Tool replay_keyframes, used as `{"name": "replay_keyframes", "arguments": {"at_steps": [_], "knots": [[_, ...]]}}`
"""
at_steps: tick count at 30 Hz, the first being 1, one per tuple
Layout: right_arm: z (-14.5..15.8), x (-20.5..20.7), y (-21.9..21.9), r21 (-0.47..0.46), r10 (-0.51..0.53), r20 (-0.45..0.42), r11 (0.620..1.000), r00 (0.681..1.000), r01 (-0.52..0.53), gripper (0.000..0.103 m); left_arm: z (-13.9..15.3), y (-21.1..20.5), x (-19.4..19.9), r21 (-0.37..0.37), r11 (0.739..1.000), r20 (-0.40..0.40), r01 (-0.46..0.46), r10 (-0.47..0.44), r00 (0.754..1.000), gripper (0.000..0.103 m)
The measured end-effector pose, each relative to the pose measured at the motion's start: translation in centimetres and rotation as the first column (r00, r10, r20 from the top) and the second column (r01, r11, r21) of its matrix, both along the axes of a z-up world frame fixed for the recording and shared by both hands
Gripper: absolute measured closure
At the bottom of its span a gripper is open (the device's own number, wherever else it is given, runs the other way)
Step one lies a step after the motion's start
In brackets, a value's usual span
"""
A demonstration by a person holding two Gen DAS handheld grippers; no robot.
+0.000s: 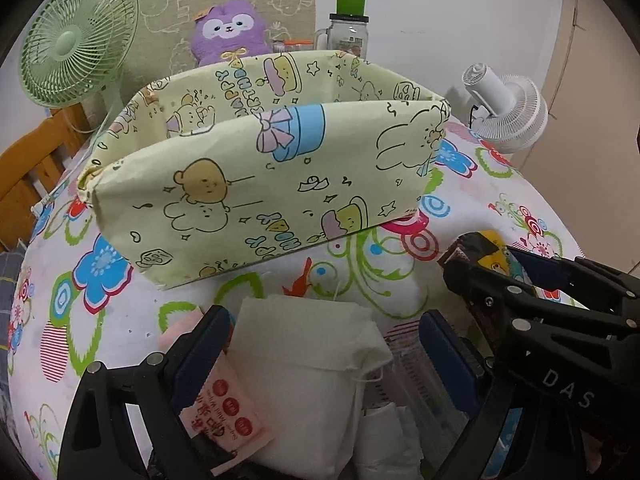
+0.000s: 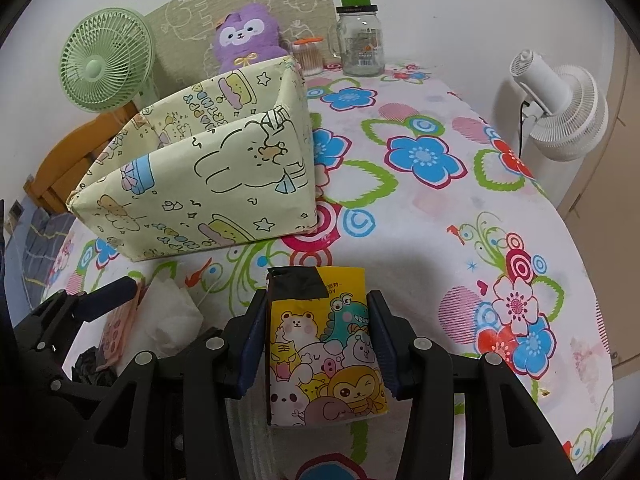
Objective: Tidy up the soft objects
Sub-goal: 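Grasp the white cloth with the left tool while the right tool holds the yellow box, then lift the white cloth with the left tool while the right tool lifts the yellow box toward the fabric box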
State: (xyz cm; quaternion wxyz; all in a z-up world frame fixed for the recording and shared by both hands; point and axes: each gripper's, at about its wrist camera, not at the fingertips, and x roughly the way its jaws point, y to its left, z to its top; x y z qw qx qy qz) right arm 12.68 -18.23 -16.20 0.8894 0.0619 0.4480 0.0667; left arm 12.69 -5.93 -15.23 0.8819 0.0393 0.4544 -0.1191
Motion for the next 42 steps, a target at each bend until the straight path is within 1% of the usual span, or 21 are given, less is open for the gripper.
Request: {"name": "replay_keyframes", "arguments": {"at_steps": [6,8,10,11,12,13,15,17,22,25,28,42], "knots": [[-0.5,0.3,0.3,0.009,0.011,-0.013,1.0,1.0,-0.011,0.051,-0.8,0.3,0.5,-0.012,1.0,-0.044,-0.015,0.014,0.999,0.011],[-0.7,0.4,0.5,0.009,0.016,-0.016,1.0,1.0,-0.016,0.051,-1.1,0.4,0.5,-0.024,1.0,-0.057,-0.014,0.013,0.998,0.017],[-0.8,0.6,0.6,0.011,0.018,-0.021,1.0,1.0,-0.018,0.051,-1.3,0.6,0.6,-0.027,0.999,-0.06,-0.022,0.021,0.998,0.03],[-0.9,0.6,0.6,0.011,0.019,-0.023,1.0,1.0,-0.019,0.051,-1.3,0.7,0.6,-0.025,0.999,-0.061,-0.029,0.028,0.998,0.032],[-0.9,0.7,0.7,0.011,0.019,-0.024,1.0,1.0,-0.019,0.051,-1.4,1.0,0.6,-0.024,0.999,-0.061,-0.037,0.035,0.997,0.037],[-1.0,0.7,0.7,0.014,0.02,-0.024,1.0,1.0,-0.019,0.051,-1.5,1.2,0.6,-0.026,0.999,-0.062,-0.042,0.04,0.997,0.046],[-0.9,0.8,0.7,0.015,0.019,-0.023,1.0,1.0,-0.019,0.051,-1.5,1.6,0.4,-0.042,0.998,-0.055,-0.048,0.046,0.997,0.056],[-0.9,0.8,0.9,0.016,0.019,-0.021,1.0,1.0,-0.019,0.051,-1.4,1.8,0.3,-0.042,0.997,-0.045,-0.06,0.058,0.997,0.06],[-0.4,0.7,1.1,0.012,0.023,-0.009,1.0,1.0,-0.023,0.051,-1.0,1.9,-0.1,-0.053,0.997,-0.025,-0.053,0.052,0.998,0.071],[0.0,0.5,1.2,0.013,0.025,-0.001,1.0,1.0,-0.025,0.051,-0.6,2.0,-0.2,-0.072,0.996,-0.02,-0.046,0.045,0.999,0.075],[0.4,0.3,1.3,0.014,0.026,0.008,1.0,1.0,-0.026,0.051,-0.4,2.0,-0.3,-0.083,0.996,-0.015,-0.038,0.037,0.999,0.077],[3.7,-1.0,1.4,0.015,0.031,0.076,0.999,0.997,-0.033,0.051,2.6,1.8,-1.6,-0.091,0.995,0.049,-0.032,0.036,0.998,0.078]]}}
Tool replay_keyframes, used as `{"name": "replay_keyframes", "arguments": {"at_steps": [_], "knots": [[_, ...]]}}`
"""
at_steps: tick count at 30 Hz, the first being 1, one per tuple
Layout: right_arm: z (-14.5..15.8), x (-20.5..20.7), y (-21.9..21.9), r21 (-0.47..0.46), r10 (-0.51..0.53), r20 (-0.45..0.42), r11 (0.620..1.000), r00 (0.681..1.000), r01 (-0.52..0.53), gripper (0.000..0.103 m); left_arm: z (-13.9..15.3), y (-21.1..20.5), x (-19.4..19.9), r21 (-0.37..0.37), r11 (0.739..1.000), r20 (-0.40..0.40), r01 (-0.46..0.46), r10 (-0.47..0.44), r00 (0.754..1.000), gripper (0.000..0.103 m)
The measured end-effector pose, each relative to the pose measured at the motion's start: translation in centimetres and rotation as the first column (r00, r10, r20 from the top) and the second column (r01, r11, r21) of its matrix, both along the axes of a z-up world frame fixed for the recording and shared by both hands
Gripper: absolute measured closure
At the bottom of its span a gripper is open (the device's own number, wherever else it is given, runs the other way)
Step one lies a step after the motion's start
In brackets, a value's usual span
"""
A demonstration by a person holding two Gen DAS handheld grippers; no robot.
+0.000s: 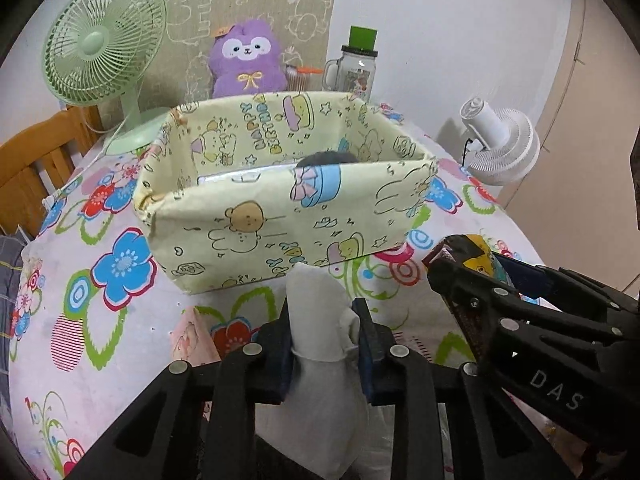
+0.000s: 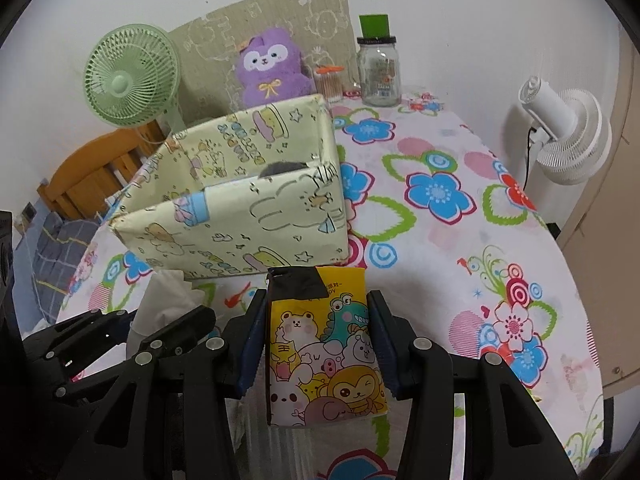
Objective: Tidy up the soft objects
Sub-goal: 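Lift the white cloth with the left tool while the right tool lifts the yellow box toward the fabric box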
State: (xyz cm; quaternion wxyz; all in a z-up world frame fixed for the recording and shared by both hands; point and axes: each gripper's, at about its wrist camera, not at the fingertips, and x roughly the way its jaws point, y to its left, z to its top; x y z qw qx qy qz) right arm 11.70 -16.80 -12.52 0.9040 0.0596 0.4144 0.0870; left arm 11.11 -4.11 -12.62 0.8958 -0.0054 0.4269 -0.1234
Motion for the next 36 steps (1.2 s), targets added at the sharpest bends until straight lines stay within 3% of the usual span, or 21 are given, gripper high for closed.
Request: {"name": "replay_keyframes", "arguments": {"at_steps": [36], "knots": [[7.9,-3.5,2.1,-0.024,0.049,0.158,0.999,0.986,-0.046,0.051,7.3,1.0,-3.8,-0.02,0.999,0.144,-0.033,0.036,0.989,0.078]]}}
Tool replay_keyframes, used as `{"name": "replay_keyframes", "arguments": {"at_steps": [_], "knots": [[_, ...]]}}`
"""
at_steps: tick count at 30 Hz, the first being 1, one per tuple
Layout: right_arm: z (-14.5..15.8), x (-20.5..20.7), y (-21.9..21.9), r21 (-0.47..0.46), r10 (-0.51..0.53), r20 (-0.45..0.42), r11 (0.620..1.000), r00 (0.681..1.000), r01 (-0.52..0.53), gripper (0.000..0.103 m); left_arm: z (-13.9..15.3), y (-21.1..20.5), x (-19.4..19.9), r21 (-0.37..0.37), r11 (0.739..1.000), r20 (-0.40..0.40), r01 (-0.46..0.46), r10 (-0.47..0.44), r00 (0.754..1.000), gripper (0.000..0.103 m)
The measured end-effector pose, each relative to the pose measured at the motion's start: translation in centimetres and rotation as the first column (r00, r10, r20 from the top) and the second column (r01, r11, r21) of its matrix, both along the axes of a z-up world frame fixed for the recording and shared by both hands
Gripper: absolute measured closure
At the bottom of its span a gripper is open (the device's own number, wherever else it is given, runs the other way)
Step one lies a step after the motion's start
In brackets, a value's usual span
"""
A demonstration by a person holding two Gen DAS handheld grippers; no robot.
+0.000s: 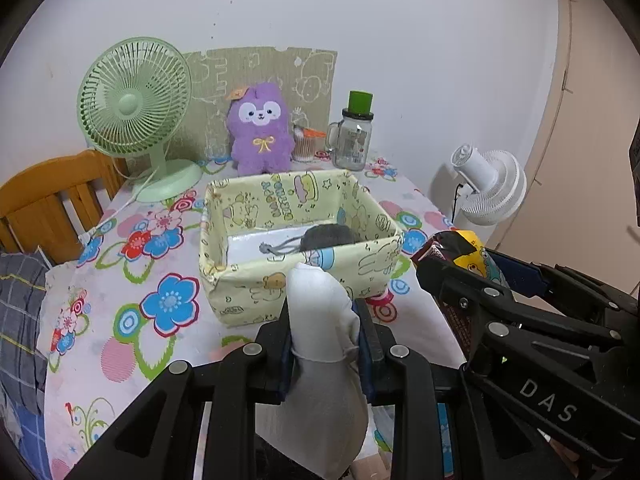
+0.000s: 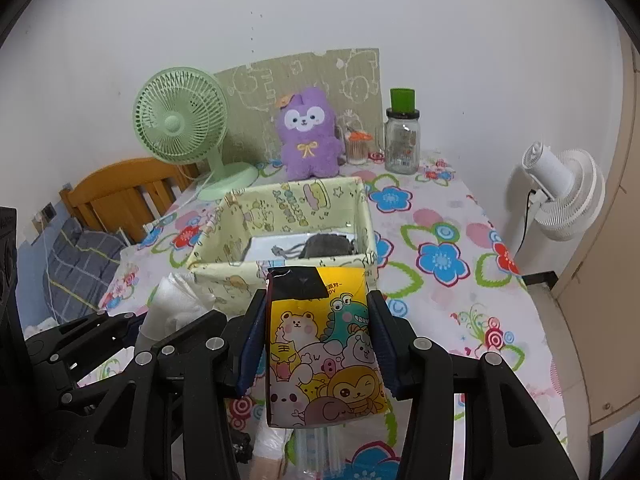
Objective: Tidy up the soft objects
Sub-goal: 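Lift the white cloth with the left tool while the right tool lifts the yellow box toward the fabric box, then carry the white cloth with the left tool while the right tool carries the yellow box over the fabric box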
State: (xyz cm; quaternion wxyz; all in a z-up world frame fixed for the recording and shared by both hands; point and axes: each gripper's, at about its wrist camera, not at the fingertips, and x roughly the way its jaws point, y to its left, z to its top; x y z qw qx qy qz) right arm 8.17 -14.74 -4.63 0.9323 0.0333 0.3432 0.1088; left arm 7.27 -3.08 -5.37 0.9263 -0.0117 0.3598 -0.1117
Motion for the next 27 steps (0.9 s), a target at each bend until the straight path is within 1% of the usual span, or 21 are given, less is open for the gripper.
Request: {"name": "replay_keyframes", "arguments": {"at_steps": [13,27], "knots": [[2.3,-0.1,0.1,0.001,-0.001,0.048,1.0,0.999,0.001,0.051,2.4,-0.2,0.0,0.008,1.0,0.047,-0.003,0.002,0.999,0.078],[3.2,1.8,0.4,0.0,0.007,0.069,1.0,0.998,-0.007,0.051,3.3,-0.1,1.7,0.02,1.0,0.067,-0.013,0.011,0.998,0.078]]}}
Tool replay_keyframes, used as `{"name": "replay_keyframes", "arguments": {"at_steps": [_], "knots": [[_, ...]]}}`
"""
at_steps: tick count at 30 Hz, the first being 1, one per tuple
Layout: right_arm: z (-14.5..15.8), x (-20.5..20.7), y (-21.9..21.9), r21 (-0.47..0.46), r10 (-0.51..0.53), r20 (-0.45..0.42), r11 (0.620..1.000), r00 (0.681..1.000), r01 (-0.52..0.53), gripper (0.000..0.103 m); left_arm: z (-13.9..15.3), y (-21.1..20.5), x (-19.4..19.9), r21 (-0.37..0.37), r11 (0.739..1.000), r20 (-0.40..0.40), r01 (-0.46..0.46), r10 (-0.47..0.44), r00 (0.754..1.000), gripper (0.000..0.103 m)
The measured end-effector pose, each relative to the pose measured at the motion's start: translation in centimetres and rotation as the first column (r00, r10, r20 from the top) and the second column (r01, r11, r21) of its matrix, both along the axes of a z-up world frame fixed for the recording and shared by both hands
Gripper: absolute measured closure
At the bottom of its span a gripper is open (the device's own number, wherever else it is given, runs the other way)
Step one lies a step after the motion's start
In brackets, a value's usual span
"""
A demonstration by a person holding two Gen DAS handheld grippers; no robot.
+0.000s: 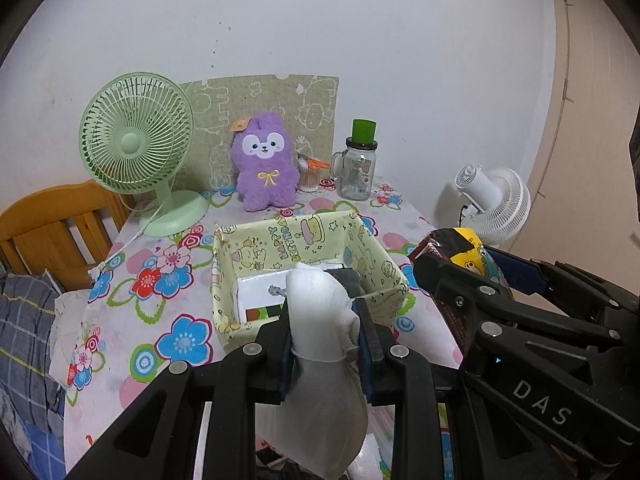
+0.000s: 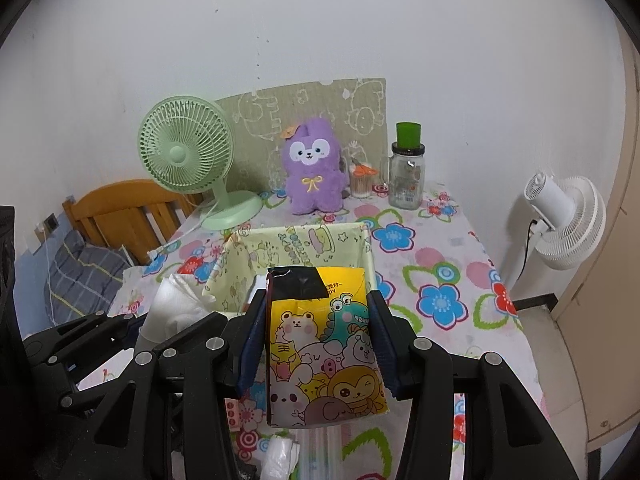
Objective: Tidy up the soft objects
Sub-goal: 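Carry the white cloth with the left tool while the right tool carries the yellow box over the fabric box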
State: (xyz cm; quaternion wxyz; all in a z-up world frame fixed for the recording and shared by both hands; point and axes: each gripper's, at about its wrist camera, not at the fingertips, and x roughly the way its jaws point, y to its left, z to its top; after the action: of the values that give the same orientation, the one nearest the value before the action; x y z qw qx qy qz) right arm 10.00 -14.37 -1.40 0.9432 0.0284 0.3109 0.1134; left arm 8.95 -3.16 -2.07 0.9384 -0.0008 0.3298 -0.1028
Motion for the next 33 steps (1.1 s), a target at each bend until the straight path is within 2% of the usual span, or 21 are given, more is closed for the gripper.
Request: {"name": "replay_keyframes", "arguments": {"at_steps": [17,33], "knots": [[0.3,3.7,0.3,-0.007,-0.004,0.002,1.0,1.0,0.004,0.051,0.3,0.3,3.5,0.005,1.0,0.001,-0.001,0.001,1.0,0.077],[-0.9,8.6,0.8,-0.001,0.006,-0.027,1.0,1.0,-0.006,0.051,-0.8,0.8,8.2,0.002,1.0,-0.037,-0.017,0.017,0.999,0.077]]}}
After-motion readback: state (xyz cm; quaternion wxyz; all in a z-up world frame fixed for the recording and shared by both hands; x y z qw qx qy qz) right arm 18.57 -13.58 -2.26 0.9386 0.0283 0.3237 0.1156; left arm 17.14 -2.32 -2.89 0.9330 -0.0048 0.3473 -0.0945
